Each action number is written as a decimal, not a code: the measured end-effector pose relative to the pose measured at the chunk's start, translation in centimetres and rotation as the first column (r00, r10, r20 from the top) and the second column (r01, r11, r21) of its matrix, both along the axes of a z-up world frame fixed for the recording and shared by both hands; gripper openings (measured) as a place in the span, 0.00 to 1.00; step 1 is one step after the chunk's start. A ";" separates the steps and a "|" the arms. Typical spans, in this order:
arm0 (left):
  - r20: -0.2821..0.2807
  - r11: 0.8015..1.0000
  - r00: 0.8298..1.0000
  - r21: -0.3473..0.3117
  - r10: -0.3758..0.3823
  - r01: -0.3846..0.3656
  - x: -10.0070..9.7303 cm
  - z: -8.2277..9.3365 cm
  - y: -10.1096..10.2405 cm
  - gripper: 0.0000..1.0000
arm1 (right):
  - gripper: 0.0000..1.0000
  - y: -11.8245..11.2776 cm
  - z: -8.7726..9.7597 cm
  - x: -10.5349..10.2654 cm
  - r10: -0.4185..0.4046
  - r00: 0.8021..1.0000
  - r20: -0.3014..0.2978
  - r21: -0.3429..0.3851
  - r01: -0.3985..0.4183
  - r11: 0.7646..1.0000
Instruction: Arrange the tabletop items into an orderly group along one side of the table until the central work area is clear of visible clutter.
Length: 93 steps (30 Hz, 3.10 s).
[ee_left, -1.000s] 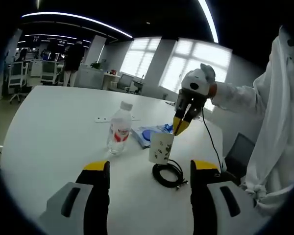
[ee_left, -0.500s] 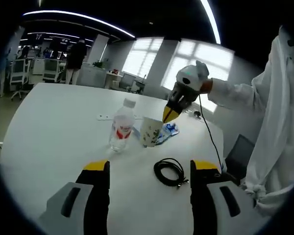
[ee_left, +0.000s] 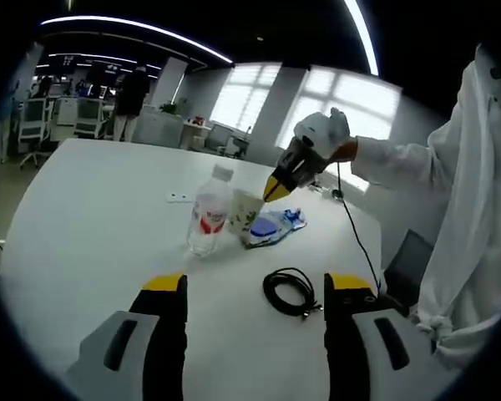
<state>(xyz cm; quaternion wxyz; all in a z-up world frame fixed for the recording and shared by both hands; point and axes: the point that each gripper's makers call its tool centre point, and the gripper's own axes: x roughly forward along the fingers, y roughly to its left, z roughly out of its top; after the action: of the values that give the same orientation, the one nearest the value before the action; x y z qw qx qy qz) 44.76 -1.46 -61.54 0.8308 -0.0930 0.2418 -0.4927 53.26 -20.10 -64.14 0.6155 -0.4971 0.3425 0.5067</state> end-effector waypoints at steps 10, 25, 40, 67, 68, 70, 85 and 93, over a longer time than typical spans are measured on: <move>-0.008 1.000 1.000 0.000 0.002 -0.002 -0.1 -0.2 -0.1 0.67 | 0.00 0.0 -1.6 0.7 0.013 0.999 0.036 -0.026 -0.012 1.000; -0.013 1.000 1.000 0.002 0.004 -0.004 0.0 -0.2 0.0 0.67 | 0.00 0.1 -3.6 1.2 0.055 0.994 0.094 -0.084 -0.047 0.995; -0.016 1.000 1.000 0.005 0.005 -0.005 -0.2 -0.4 0.2 0.67 | 0.00 0.0 -4.9 0.6 0.086 0.992 0.095 -0.109 -0.075 0.991; -0.012 1.000 1.000 0.003 0.003 -0.003 -0.3 -0.2 -0.1 0.67 | 0.35 0.4 -4.1 0.9 -0.013 0.993 0.121 -0.043 0.018 0.999; -0.011 1.000 1.000 0.002 0.003 -0.003 -0.4 -0.1 -0.2 0.67 | 0.37 0.4 -3.9 1.0 -0.022 0.992 0.126 -0.035 0.027 0.999; -0.011 1.000 1.000 0.003 0.003 -0.003 -0.4 -0.1 -0.2 0.67 | 0.39 0.5 -3.6 1.0 -0.028 0.991 0.129 -0.027 0.032 0.999; 0.007 1.000 1.000 0.002 -0.007 0.007 -0.6 0.9 -0.7 0.67 | 0.47 0.7 -1.9 1.2 -0.105 0.984 0.146 0.058 0.097 0.994; 0.017 1.000 1.000 0.006 -0.020 0.020 -1.0 1.6 -1.2 0.67 | 0.51 0.7 -0.4 1.0 -0.139 0.977 0.162 0.101 0.124 0.987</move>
<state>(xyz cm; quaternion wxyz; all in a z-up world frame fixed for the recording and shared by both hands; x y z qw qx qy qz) 43.80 -2.69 -59.95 0.8281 -0.0842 0.2371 -0.5010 54.30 -19.41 -64.56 0.6963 -0.4859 0.2980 0.4361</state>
